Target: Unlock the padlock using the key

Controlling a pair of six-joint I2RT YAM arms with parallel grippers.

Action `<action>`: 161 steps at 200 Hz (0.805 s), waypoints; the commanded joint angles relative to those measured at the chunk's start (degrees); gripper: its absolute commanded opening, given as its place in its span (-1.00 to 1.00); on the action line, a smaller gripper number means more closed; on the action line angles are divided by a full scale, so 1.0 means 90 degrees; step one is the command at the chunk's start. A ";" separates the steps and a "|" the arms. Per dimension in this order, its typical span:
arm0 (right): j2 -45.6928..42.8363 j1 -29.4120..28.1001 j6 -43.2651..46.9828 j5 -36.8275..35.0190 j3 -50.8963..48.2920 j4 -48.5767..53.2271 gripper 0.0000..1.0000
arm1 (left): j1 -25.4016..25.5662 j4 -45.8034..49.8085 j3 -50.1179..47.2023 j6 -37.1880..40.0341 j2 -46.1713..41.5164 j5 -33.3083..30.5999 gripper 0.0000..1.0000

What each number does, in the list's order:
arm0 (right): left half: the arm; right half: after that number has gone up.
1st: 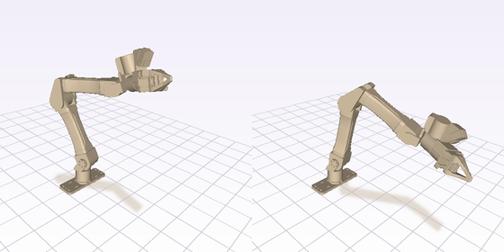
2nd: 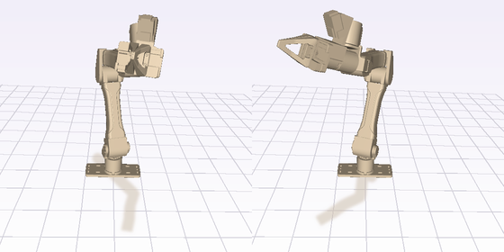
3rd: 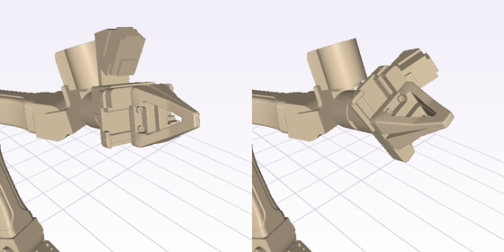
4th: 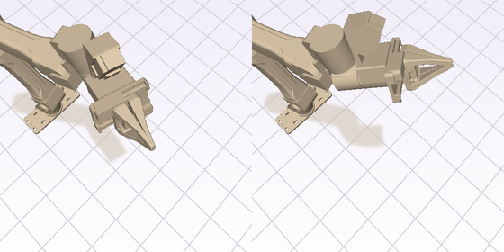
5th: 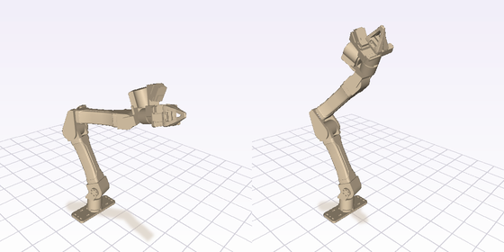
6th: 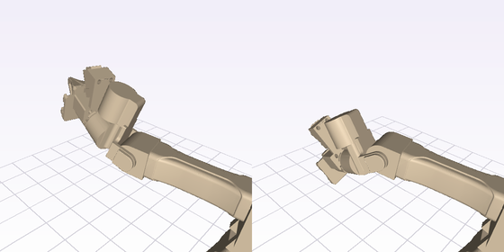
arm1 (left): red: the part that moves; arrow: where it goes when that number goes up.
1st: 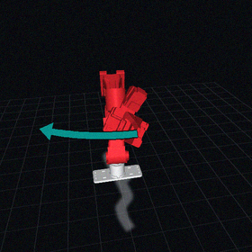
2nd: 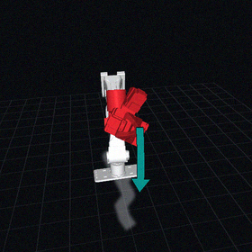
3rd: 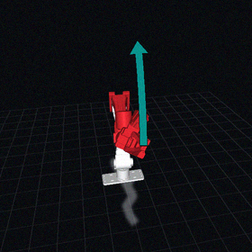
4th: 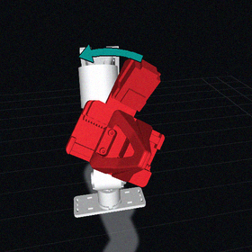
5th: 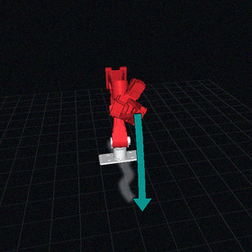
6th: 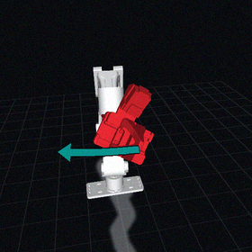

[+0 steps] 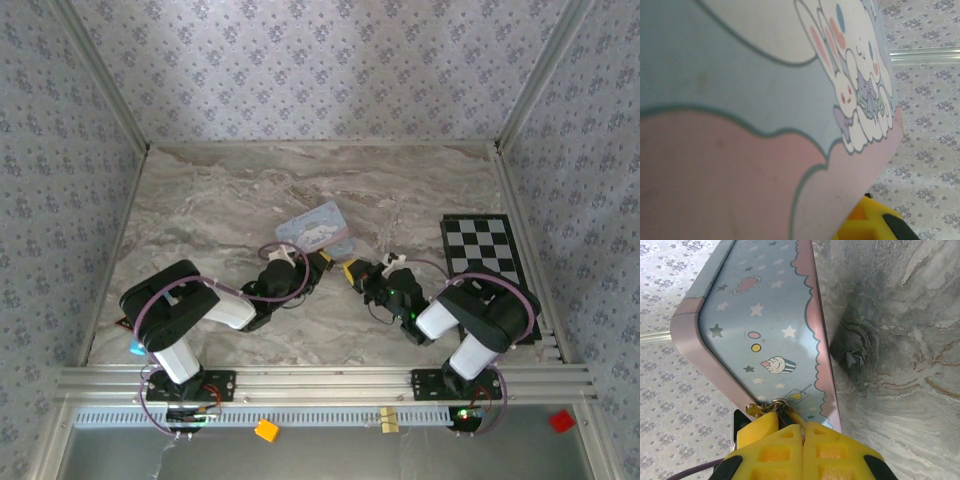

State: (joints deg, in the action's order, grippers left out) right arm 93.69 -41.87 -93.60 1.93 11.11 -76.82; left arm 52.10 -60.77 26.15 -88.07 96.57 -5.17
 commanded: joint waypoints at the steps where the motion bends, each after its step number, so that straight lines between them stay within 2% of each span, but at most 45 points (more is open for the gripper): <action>1: 0.0134 -0.0468 0.0089 0.0218 0.0517 -0.0335 -1.00 | 0.0335 -0.0424 0.0238 0.0079 0.0065 0.0985 -1.00; 111: 0.0143 -0.1571 0.0067 -0.0444 0.0366 -0.0336 -1.00 | 0.0130 -0.0586 0.0151 0.0106 0.0100 0.0760 -1.00; 137: 0.0098 -0.1480 0.0107 -0.0464 0.0321 -0.0332 -1.00 | 0.0129 -0.0596 0.0171 0.0122 0.0090 0.0835 -1.00; 161: -0.0032 -0.1054 0.0256 -0.0403 0.0035 -0.0332 -1.00 | 0.0173 -0.0596 0.0076 0.0122 -0.0004 0.0862 -1.00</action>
State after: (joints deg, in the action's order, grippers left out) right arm 95.13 -52.86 -93.47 -7.68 11.79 -74.87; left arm 51.11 -59.66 25.71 -87.05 97.65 -6.48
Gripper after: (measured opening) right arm 0.051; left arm 0.136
